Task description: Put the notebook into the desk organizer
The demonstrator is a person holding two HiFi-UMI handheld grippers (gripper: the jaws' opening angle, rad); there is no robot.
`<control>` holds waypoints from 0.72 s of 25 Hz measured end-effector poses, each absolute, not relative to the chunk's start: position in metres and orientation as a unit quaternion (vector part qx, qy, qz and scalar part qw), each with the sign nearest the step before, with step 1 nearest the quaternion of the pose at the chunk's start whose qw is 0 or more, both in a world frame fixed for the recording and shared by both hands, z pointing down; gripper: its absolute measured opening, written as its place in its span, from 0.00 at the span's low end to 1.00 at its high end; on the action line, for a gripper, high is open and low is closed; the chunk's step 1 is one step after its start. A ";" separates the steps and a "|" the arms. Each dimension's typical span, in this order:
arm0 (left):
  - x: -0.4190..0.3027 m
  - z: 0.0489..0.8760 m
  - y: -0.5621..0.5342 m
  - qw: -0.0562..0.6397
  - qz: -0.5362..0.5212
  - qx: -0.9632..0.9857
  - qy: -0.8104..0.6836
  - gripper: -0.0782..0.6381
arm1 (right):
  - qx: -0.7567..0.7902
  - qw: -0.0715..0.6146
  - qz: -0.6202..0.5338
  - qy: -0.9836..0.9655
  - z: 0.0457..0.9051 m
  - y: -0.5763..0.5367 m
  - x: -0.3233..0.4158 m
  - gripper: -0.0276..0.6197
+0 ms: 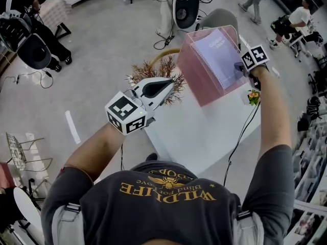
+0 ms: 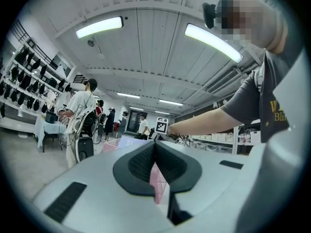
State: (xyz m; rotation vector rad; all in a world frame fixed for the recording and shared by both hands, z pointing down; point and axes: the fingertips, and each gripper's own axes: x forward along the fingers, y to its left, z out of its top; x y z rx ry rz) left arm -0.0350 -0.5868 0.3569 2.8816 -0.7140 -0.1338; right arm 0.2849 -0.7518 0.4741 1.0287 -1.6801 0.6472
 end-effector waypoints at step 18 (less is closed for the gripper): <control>-0.031 0.344 -0.569 0.073 -0.045 0.969 -0.230 0.11 | 0.562 0.557 0.084 -0.605 0.446 -0.767 0.316 0.43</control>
